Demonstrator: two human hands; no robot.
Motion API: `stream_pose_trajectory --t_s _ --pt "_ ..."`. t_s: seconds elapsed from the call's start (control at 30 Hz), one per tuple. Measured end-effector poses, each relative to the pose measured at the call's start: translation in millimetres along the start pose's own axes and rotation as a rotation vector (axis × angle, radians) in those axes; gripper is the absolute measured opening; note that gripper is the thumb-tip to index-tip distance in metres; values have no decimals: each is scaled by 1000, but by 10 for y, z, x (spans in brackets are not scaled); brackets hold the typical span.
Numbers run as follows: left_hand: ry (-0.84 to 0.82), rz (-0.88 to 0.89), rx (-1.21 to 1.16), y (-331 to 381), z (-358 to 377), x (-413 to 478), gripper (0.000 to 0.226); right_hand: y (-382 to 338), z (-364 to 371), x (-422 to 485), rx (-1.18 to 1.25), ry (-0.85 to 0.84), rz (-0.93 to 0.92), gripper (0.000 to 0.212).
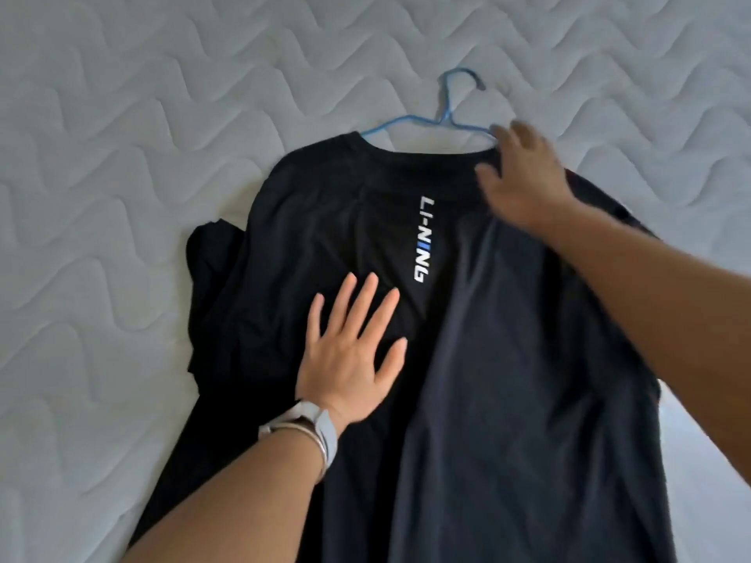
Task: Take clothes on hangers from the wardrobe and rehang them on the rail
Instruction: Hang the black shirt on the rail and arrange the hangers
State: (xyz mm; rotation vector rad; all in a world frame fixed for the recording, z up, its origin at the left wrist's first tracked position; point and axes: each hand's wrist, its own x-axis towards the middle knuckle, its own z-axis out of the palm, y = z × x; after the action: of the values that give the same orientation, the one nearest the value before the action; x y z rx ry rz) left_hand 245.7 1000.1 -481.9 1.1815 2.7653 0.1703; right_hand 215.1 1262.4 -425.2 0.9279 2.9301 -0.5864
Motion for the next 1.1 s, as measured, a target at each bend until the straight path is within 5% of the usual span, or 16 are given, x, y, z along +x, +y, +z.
stream_pose_trajectory --t_s 0.13,0.23,0.47,0.6,0.7,0.77,0.87,1.1 --pt "-1 31 21 12 32 16 60 20 -36 421 -97 -124 32 54" --pt "18 47 31 18 61 -22 60 46 -86 348 -77 -55 26 45" --pt "78 1 -89 65 -6 -45 54 -189 -653 -586 268 73 -65 30" --pt "44 -137 -336 103 -247 -115 53 -348 -993 -1461 537 48 74 23" --pt "-3 -345 -888 350 -749 -460 40 -475 -1228 -2066 817 8 301 28" --pt "125 -246 -1026 602 -1279 -925 27 -656 -1444 -2450 1081 -38 439 34" --pt "164 -44 -1187 971 -2259 -1591 38 -1105 -1881 -3022 1461 -121 512 36" --pt "137 97 -1023 1201 -4223 -2529 43 -2115 -3347 -4088 1637 -451 257 34"
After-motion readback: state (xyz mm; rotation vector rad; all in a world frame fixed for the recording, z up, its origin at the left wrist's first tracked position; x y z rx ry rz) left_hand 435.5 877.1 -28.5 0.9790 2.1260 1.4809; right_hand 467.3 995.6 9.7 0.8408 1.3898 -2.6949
